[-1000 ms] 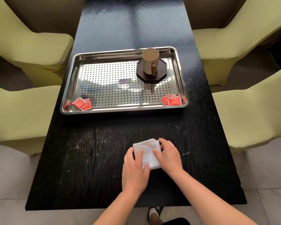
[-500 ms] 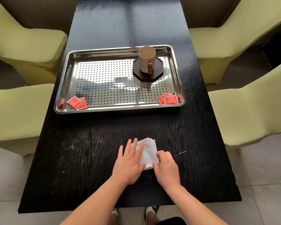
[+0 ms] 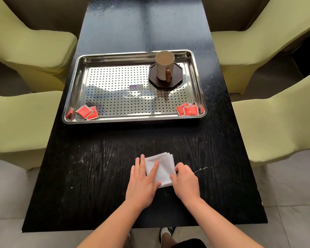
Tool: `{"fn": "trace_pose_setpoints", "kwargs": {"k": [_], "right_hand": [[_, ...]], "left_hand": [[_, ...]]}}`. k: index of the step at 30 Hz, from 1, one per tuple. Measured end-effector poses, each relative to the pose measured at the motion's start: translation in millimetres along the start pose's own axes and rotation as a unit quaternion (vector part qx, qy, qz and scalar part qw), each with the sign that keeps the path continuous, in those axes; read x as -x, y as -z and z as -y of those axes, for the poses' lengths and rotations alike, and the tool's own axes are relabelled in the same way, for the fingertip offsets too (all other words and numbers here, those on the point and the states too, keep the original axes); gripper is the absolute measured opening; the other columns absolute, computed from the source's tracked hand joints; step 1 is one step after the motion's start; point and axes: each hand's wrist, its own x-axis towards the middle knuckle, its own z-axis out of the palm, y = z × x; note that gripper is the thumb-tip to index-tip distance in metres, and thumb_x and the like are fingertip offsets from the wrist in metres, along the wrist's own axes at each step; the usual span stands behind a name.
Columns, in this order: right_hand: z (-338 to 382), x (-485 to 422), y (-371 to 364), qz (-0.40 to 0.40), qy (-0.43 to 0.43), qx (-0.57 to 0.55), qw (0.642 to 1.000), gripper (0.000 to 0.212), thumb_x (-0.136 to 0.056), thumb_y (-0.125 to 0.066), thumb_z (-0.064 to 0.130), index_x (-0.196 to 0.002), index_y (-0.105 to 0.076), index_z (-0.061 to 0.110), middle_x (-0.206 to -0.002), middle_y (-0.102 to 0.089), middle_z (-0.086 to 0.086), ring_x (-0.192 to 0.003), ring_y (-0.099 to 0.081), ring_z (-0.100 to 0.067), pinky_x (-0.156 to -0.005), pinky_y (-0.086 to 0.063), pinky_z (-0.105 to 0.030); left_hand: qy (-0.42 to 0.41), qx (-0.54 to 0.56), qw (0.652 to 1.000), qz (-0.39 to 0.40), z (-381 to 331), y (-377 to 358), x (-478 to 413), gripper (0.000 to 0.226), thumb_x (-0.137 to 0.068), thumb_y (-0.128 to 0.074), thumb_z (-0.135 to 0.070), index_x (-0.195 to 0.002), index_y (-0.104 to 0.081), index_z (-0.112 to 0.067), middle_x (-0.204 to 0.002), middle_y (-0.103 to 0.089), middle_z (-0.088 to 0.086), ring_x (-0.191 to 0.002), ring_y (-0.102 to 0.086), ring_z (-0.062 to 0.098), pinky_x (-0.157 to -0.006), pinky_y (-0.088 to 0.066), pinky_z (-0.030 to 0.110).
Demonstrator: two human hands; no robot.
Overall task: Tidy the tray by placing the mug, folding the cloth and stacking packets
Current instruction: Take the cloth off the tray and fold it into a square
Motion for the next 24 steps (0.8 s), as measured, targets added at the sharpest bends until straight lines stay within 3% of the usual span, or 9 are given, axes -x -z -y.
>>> {"fn": "trace_pose_setpoints", "kwargs": {"k": [1, 3, 6, 8, 11, 13, 16, 21, 24], "right_hand": [[0.3, -0.6, 0.8, 0.000, -0.003, -0.003, 1.000, 0.012, -0.095, -0.059, 0.028, -0.097, -0.052, 0.019, -0.096, -0.055, 0.001, -0.083, -0.059, -0.023, -0.069, -0.046, -0.035], [0.7, -0.7, 2.1, -0.006, -0.010, -0.009, 1.000, 0.011, -0.094, -0.060, 0.028, -0.094, -0.053, 0.021, -0.093, -0.054, 0.002, -0.078, -0.057, -0.018, -0.064, -0.043, -0.030], [0.7, -0.1, 1.7, -0.011, -0.022, -0.022, 0.999, 0.010, -0.094, -0.062, 0.028, -0.096, -0.056, 0.021, -0.093, -0.055, 0.003, -0.076, -0.055, -0.013, -0.057, -0.034, -0.020], [1.1, -0.1, 1.9, -0.006, -0.032, -0.034, 0.999, 0.010, -0.094, -0.062, 0.028, -0.100, -0.058, 0.020, -0.095, -0.056, 0.004, -0.077, -0.054, -0.012, -0.055, -0.030, -0.017], [-2.7, -1.2, 4.2, 0.008, -0.039, -0.058, 0.998, 0.015, -0.093, -0.063, 0.026, -0.105, -0.062, 0.018, -0.097, -0.059, 0.003, -0.084, -0.056, -0.012, -0.064, -0.038, -0.022], [-5.2, -2.2, 6.9, 0.024, -0.049, -0.093, 0.994, 0.014, -0.091, -0.064, 0.024, -0.104, -0.065, 0.018, -0.095, -0.062, 0.003, -0.086, -0.059, -0.015, -0.073, -0.049, -0.028], [-4.3, -1.1, 11.6, 0.054, -0.097, -0.204, 0.973, 0.008, -0.088, -0.065, 0.021, -0.096, -0.065, 0.023, -0.090, -0.065, 0.002, -0.076, -0.067, -0.018, -0.064, -0.059, -0.031], [-1.5, 2.2, 17.0, 0.130, -0.153, -0.325, 0.924, 0.012, -0.091, -0.063, 0.024, -0.100, -0.070, 0.020, -0.086, -0.069, -0.001, -0.065, -0.058, -0.014, -0.053, -0.049, -0.024], [1.3, 5.9, 26.6, 0.203, -0.166, -0.407, 0.875, 0.019, -0.092, -0.067, 0.028, -0.102, -0.073, 0.013, -0.076, -0.070, -0.004, -0.062, -0.059, -0.014, -0.051, -0.047, -0.025]], "left_hand": [[0.025, 0.038, 0.999, -0.012, -4.4, 2.6, 2.3, 0.078, -0.099, -0.047, -0.045, -0.156, 0.005, -0.032, -0.161, 0.025, 0.015, -0.150, 0.020, 0.034, -0.124, -0.001, 0.046], [0.093, 0.156, 0.981, -0.072, -12.8, 8.1, 7.8, 0.077, -0.093, -0.060, -0.031, -0.155, -0.014, -0.025, -0.160, -0.007, 0.014, -0.148, -0.012, 0.033, -0.119, -0.026, 0.040], [0.221, 0.366, 0.897, -0.109, -25.2, 18.1, 10.4, 0.073, -0.086, -0.067, -0.021, -0.150, -0.031, -0.020, -0.130, -0.045, 0.005, -0.108, -0.053, 0.017, -0.087, -0.048, 0.030], [0.295, 0.454, 0.838, -0.071, -30.5, 24.2, 6.3, 0.066, -0.086, -0.067, -0.023, -0.146, -0.040, -0.018, -0.116, -0.055, 0.001, -0.092, -0.058, 0.010, -0.076, -0.050, 0.030], [0.318, 0.526, 0.788, -0.031, -28.3, 27.6, -0.8, 0.027, -0.090, -0.063, -0.023, -0.115, -0.065, -0.014, -0.102, -0.069, 0.004, -0.090, -0.066, 0.019, -0.081, -0.057, 0.043], [0.311, 0.564, 0.765, -0.013, -25.2, 30.0, -2.6, 0.014, -0.092, -0.059, -0.018, -0.098, -0.068, -0.010, -0.100, -0.072, 0.009, -0.092, -0.068, 0.026, -0.084, -0.055, 0.048], [0.310, 0.611, 0.728, -0.004, -19.8, 32.4, -5.1, 0.014, -0.093, -0.052, -0.008, -0.102, -0.062, -0.008, -0.106, -0.068, 0.013, -0.095, -0.068, 0.030, -0.080, -0.060, 0.052], [0.282, 0.711, 0.644, 0.016, -6.7, 37.7, -2.2, 0.024, -0.094, -0.048, 0.001, -0.114, -0.061, -0.006, -0.112, -0.070, 0.015, -0.097, -0.071, 0.033, -0.071, -0.062, 0.045], [0.263, 0.738, 0.622, 0.012, -1.7, 45.7, 5.0, 0.025, -0.095, -0.050, 0.000, -0.115, -0.062, -0.009, -0.112, -0.071, 0.014, -0.095, -0.074, 0.032, -0.070, -0.062, 0.045]]}}
